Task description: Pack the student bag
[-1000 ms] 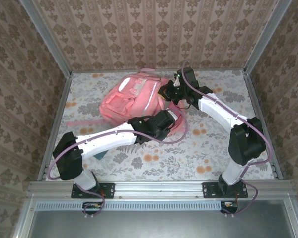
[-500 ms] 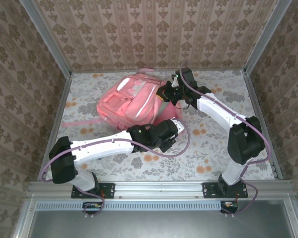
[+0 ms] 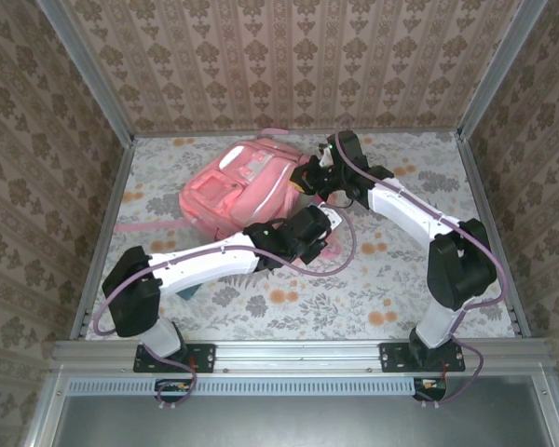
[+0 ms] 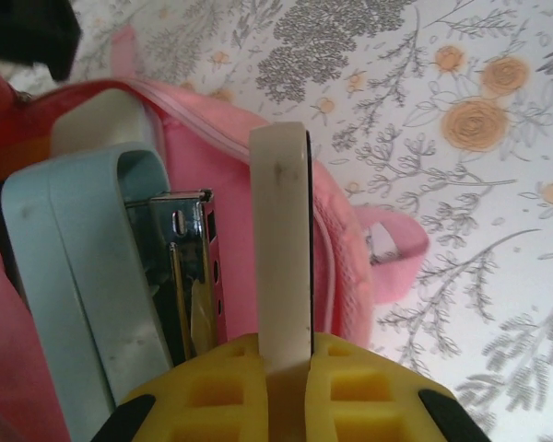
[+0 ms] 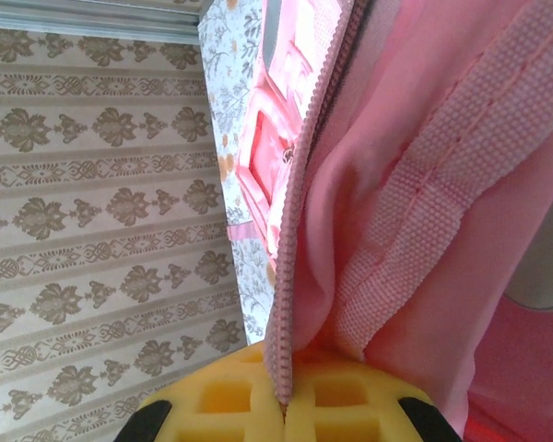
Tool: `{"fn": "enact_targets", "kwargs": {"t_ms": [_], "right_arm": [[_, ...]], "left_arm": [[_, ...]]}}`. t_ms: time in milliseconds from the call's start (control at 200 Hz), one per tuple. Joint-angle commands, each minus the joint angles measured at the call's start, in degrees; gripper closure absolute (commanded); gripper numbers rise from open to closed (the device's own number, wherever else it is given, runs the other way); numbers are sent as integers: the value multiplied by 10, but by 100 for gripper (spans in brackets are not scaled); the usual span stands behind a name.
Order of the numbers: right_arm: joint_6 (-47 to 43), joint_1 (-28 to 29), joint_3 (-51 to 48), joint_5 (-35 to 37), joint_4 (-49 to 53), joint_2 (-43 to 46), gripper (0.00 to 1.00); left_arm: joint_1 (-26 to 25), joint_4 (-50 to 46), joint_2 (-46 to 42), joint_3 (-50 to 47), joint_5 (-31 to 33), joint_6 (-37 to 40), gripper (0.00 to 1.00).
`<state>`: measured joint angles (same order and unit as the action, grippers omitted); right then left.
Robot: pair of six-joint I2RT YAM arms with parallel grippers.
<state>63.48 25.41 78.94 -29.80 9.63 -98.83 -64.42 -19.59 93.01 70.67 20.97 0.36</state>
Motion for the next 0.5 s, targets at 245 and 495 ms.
{"fn": "enact_targets", "kwargs": {"t_ms": [245,495], "right_arm": [[21,16,-10,-53,-37,25,100],[22,16,-11,-48,-35,24,100]], "left_arm": [[21,122,37,-50,64,122,96],[41,96,55,-53,44,79,92]]}}
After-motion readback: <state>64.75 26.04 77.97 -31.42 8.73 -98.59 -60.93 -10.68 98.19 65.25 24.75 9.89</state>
